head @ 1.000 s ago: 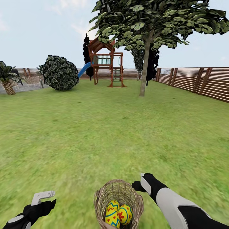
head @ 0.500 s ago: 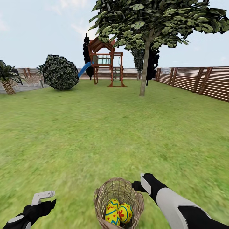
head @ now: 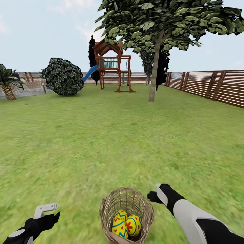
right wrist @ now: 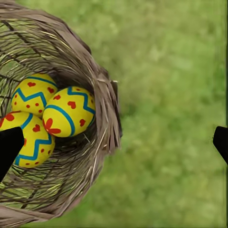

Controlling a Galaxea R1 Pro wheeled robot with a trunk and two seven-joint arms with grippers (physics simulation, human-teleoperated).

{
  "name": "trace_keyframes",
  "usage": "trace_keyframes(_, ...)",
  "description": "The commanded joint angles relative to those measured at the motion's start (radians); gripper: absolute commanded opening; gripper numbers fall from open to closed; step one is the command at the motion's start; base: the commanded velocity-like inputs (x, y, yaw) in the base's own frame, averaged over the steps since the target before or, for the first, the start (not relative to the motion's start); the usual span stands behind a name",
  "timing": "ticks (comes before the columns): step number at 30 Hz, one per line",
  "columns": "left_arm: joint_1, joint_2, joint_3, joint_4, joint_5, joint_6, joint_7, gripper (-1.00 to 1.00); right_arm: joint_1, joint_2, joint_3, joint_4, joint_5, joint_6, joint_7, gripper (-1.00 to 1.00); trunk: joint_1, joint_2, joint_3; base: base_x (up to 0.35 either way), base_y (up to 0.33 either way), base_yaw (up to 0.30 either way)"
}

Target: Take the three Easter eggs out of the wicker basket on the lawn in the garden, then place them on the lawn next to a single tree (choose any tree) so that all three eggs are next to the same tree and none are left in the basket.

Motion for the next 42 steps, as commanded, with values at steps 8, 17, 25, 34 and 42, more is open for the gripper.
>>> trace_keyframes(8,0.000,0.000,0.001,-0.001,0.000,0.005,-0.005,1.00,-0.002,-0.008,-0.004,-0.002,-0.010,0.001,-0.009,1.00,0.031,-0.057,-0.026,0.000,0.000,0.000)
trace_keyframes(17,0.000,0.000,0.001,-0.001,0.000,0.005,-0.005,1.00,-0.002,-0.004,-0.002,-0.002,-0.011,0.000,-0.009,1.00,0.065,-0.120,-0.054,0.000,0.000,0.000)
trace_keyframes(25,0.000,0.000,0.001,-0.001,0.000,0.005,-0.005,1.00,-0.004,-0.003,-0.002,-0.009,-0.010,0.000,-0.009,1.00,0.096,-0.176,-0.079,0.000,0.000,0.000)
trace_keyframes(34,0.000,0.000,0.001,-0.001,0.000,0.005,-0.005,1.00,-0.004,-0.001,-0.001,-0.011,-0.011,0.000,-0.009,1.00,0.130,-0.239,-0.107,0.000,0.000,0.000)
trace_keyframes(42,0.000,0.000,0.002,-0.001,0.000,0.005,-0.005,1.00,-0.004,0.012,0.000,-0.012,-0.010,0.000,-0.009,1.00,0.161,-0.295,-0.132,0.000,0.000,0.000)
